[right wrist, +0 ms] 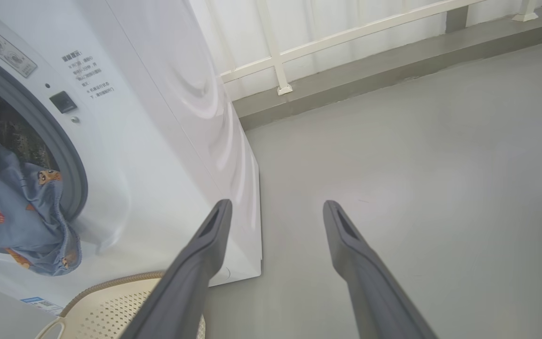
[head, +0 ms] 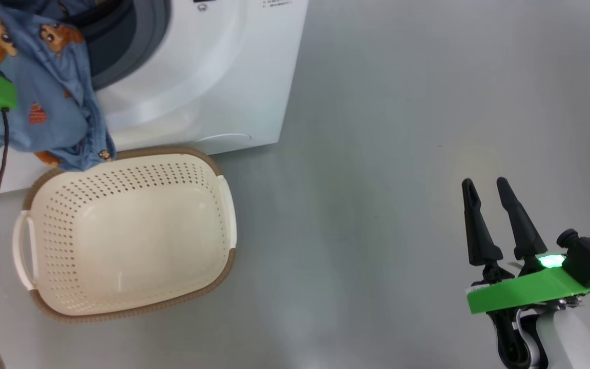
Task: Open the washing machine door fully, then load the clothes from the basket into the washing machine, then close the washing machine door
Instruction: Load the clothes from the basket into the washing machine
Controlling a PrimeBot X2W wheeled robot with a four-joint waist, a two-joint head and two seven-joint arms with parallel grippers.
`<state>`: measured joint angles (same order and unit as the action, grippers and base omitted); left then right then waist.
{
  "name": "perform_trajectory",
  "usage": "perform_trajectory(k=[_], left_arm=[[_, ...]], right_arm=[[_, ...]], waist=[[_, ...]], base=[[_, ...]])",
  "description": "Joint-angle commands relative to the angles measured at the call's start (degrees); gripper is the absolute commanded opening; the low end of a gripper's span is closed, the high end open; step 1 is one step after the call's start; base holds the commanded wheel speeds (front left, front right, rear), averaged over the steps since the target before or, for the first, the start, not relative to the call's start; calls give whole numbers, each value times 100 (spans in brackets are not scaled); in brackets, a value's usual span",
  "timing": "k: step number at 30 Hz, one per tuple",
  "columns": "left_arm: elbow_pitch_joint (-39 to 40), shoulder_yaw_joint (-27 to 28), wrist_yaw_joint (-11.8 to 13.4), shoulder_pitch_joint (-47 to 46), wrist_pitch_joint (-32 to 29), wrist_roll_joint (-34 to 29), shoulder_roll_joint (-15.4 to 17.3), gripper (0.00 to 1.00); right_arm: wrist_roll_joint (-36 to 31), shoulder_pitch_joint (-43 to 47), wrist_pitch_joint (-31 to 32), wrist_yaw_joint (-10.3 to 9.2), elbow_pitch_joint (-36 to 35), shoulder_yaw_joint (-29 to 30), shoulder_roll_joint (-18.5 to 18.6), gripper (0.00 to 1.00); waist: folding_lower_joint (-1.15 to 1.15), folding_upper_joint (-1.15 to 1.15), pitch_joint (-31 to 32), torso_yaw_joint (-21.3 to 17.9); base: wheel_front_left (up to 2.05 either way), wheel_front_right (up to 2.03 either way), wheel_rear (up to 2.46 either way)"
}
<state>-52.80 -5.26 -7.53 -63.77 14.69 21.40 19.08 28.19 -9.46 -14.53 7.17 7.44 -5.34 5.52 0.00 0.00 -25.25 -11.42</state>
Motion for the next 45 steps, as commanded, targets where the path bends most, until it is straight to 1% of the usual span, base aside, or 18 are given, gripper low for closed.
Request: perform_trajectory(k=[1,9,15,21,28,31,32,37,39,45], left_arm=[[34,66,4,-184,30,-108,301,0],[-955,-135,11,-719,30,-346,351,0],[-1594,-306,62,-1163,-15,-476,371,0],[-1900,-455,99,-1412,-178,-567,441,0],[-2017,-555,125,-1572,-403,-610,585,0],[-2039,-583,132,-1654,-402,-611,652,0],[-2027,-559,136,-1790,-256,-568,696,0],[-1761,-569,177,-1992,-11,-586,765,0],[-1553,-530,217,-2036,20,-582,816,0],[-450,-230,417,-1790,28,-623,965,0]], right_arm=[[-31,-90,-47,32,-130,-127,40,100],[-12,-210,-47,32,-130,-237,-14,100],[-10,-274,-47,32,-142,-263,-46,100],[-6,-345,-47,32,-134,-355,-84,100],[4,-360,-47,32,-129,-478,-84,100],[11,-354,-47,32,-128,-534,-73,100],[20,-365,-47,32,-145,-556,-70,100],[21,-396,-47,32,-186,-571,-93,100],[22,-413,-47,32,-201,-579,-106,100],[26,-461,-47,32,-234,-589,-146,100]], waist=[[0,0,-110,-96],[0,0,-306,-242],[0,0,-455,-302],[0,0,-551,-414],[0,0,-610,-567],[0,0,-639,-645],[0,0,-694,-703],[0,0,-806,-767],[0,0,-855,-790],[0,0,-959,-825]], base=[[0,0,0],[0,0,0],[0,0,0],[0,0,0],[0,0,0],[0,0,0],[0,0,0],[0,0,0],[0,0,0],[0,0,0]])
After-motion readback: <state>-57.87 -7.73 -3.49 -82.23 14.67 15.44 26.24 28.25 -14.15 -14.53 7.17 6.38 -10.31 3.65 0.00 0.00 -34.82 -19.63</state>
